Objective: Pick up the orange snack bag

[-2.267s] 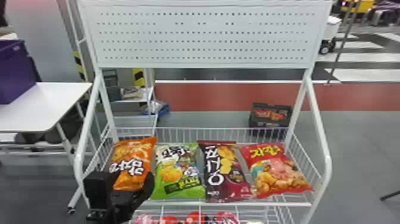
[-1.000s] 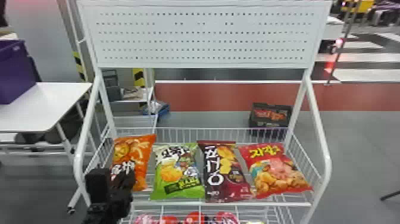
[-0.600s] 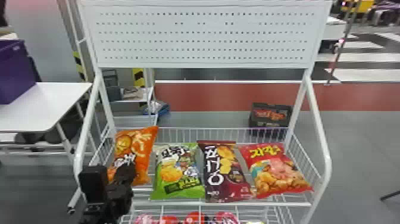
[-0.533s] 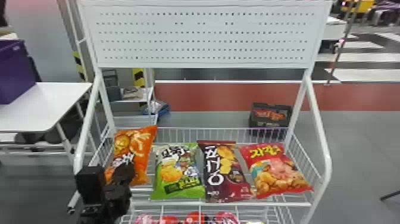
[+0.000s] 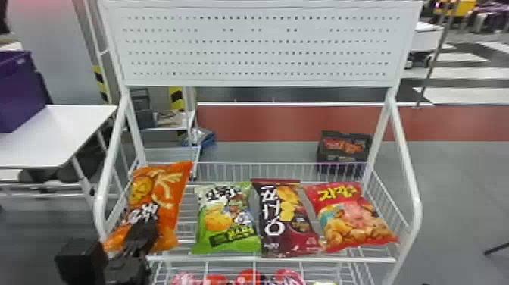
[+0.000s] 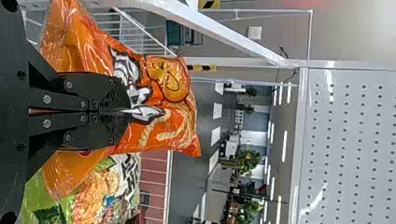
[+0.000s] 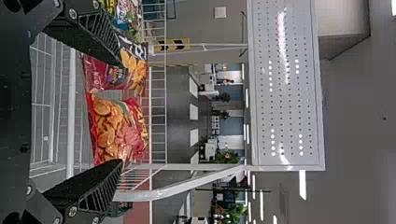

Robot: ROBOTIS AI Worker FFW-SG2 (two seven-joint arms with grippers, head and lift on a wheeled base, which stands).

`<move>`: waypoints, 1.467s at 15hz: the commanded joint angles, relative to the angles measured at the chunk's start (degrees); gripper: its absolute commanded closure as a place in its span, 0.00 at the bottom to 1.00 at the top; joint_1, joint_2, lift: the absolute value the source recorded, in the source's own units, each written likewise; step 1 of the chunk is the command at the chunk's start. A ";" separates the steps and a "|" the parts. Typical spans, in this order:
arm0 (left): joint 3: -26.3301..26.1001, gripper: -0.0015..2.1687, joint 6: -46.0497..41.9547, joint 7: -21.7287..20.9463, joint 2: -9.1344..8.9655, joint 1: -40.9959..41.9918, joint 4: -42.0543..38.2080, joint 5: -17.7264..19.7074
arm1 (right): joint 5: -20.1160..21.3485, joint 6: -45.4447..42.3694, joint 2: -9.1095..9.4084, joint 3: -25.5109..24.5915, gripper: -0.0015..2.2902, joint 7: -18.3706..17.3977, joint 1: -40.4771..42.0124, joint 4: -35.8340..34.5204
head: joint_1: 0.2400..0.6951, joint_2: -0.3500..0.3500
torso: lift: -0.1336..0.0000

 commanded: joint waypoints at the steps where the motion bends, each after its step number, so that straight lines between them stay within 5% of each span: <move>1: 0.66 0.61 -3.26 0.01 0.45 5.46 -3.97 -0.04 | -0.08 0.00 0.18 0.18 0.06 0.00 -0.24 0.26 | 0.57 0.50 | 1.00; 13: 5.85 0.61 -25.94 -1.22 1.50 25.24 -10.03 -1.10 | -0.25 0.00 0.18 1.32 0.06 0.00 -1.30 0.97 | 0.57 0.50 | 1.00; 22: 6.29 0.61 -32.79 -1.22 1.50 30.77 -10.29 -3.65 | -0.34 0.18 0.00 1.67 0.06 0.00 -2.18 1.93 | 0.57 0.50 | 1.00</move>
